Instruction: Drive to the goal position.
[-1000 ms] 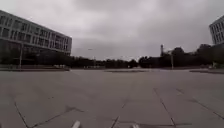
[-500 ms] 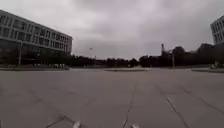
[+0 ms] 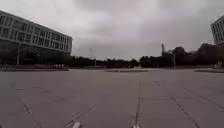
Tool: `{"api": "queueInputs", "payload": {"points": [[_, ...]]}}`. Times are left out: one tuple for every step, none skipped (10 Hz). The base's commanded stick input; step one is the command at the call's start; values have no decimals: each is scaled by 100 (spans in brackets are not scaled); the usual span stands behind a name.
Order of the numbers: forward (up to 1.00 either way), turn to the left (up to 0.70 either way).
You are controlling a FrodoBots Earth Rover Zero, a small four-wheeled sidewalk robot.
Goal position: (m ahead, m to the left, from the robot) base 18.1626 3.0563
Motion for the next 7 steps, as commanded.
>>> {"api": "queueInputs", "payload": {"points": [[70, 0], [70, 0], [70, 0], [70, 0], [70, 0], [70, 0], [70, 0]]}}
